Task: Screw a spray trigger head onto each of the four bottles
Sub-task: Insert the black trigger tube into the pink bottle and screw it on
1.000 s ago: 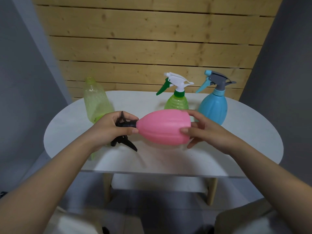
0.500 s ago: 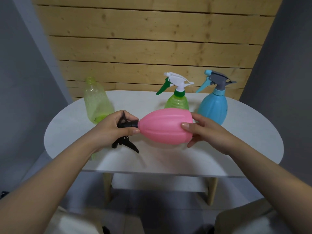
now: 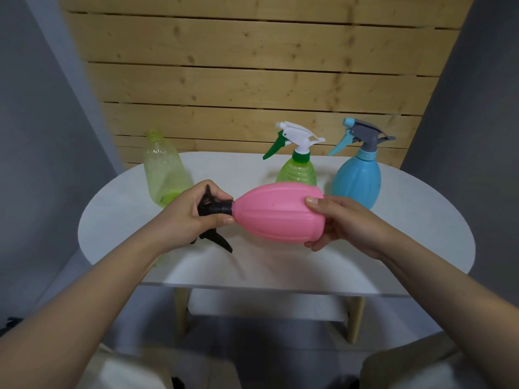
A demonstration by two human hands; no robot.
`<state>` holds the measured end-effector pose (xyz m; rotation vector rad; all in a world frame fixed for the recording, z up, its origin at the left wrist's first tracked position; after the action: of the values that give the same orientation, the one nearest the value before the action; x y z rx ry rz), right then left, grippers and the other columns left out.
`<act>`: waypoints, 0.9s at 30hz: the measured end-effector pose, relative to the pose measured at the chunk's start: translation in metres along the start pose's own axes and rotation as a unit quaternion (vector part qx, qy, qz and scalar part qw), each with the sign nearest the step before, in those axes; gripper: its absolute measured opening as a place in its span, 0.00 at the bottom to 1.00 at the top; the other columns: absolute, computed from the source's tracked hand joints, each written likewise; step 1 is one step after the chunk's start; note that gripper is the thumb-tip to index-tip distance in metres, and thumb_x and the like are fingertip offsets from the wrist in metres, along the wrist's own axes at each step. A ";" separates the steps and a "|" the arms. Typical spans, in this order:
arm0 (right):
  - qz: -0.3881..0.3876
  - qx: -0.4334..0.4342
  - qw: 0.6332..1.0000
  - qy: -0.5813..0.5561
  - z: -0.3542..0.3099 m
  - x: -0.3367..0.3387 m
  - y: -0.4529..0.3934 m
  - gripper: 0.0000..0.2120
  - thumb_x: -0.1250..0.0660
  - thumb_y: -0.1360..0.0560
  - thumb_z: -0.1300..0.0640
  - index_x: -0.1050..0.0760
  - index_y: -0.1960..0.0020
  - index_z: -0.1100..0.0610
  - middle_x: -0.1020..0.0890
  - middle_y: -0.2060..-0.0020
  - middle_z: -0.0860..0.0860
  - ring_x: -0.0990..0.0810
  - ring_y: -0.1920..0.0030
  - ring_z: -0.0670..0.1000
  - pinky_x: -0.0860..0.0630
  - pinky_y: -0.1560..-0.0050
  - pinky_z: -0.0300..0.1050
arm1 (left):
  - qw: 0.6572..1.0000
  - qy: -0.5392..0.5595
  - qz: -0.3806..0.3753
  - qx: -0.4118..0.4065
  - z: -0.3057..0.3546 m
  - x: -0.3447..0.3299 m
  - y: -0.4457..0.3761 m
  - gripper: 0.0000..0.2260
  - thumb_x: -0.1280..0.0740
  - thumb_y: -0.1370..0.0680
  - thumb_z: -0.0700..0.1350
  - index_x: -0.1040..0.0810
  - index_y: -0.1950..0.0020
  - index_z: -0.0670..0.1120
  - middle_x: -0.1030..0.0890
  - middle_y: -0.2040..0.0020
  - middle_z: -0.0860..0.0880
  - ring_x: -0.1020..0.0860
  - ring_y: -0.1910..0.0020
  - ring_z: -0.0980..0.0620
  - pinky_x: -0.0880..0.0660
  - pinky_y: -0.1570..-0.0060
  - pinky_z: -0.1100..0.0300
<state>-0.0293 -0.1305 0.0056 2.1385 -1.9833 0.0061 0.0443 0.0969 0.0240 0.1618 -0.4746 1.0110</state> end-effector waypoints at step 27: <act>0.022 0.036 0.994 0.104 -0.017 -0.057 -0.051 0.33 0.25 0.35 0.47 0.34 0.34 0.47 0.24 0.44 0.46 0.22 0.48 0.47 0.22 0.54 0.42 | 0.968 0.064 0.223 0.096 -0.024 0.050 0.004 0.34 0.29 0.29 0.54 0.39 0.28 0.49 0.23 0.45 0.52 0.21 0.49 0.53 0.25 0.52 0.60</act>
<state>0.0188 -0.0683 0.0048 2.0429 -1.9348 0.3000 0.0699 0.1462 0.0253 0.1650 -0.2974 1.5019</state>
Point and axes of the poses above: each hand's wrist, its own y-axis away from the middle knuckle, its own x-axis out of the back of the hand, z = x × y, the point moved 5 cm from there along -y, towards the middle knuckle
